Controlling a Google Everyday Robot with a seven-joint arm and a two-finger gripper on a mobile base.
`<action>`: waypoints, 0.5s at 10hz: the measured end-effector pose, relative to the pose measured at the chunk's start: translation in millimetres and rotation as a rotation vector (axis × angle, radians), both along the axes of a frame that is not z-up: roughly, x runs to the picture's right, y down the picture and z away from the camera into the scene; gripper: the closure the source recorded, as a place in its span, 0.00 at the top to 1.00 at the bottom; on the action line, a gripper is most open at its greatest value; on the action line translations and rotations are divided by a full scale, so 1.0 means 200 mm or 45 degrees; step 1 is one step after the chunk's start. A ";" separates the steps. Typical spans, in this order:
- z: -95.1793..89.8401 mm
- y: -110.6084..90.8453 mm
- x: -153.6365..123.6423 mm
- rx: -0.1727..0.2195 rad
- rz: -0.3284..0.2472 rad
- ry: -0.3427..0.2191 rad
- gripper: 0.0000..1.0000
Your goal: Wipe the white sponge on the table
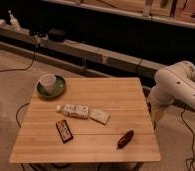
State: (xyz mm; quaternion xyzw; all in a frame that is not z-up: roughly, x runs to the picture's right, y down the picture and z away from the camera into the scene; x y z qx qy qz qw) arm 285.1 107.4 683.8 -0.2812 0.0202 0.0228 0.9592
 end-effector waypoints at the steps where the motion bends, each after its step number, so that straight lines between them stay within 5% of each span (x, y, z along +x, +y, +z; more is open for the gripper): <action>1: 0.00 0.00 0.00 0.000 0.000 0.000 0.65; 5: 0.03 -0.04 -0.07 0.018 -0.009 -0.048 0.65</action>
